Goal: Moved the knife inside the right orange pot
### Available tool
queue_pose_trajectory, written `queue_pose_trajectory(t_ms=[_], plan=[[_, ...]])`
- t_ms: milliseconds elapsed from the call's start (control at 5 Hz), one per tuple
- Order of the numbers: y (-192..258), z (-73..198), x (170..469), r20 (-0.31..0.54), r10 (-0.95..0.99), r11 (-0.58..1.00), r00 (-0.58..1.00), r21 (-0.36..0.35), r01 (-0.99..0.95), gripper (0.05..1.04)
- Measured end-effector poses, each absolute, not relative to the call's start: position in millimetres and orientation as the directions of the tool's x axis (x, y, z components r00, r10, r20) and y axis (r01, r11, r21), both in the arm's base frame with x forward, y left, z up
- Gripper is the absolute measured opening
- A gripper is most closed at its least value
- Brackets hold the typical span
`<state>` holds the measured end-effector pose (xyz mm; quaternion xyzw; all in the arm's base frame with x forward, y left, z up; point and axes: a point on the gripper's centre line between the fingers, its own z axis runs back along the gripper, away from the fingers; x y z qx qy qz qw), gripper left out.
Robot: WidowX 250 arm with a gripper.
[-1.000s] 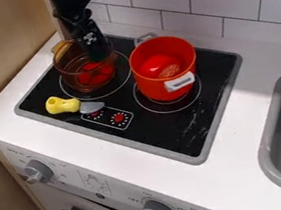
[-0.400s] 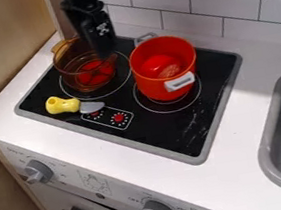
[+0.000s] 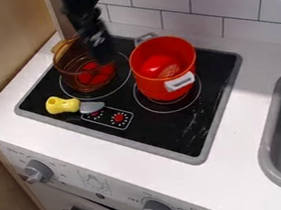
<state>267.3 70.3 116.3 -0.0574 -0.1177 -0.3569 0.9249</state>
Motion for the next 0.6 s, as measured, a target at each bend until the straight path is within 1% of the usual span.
queue_pose_trajectory(t_ms=[200, 400, 600], plan=[[88.4, 115.2, 248.3, 0.261, -0.704, 0.691, 0.660, 0.040, 0.721, 1.000], [96.9, 116.8, 231.8, 0.248, -0.787, 0.604, 0.564, 0.129, 0.786, 1.000], [108.3, 110.7, 225.6, 0.194, -0.814, 0.578, 0.547, 0.177, 0.797, 1.000]])
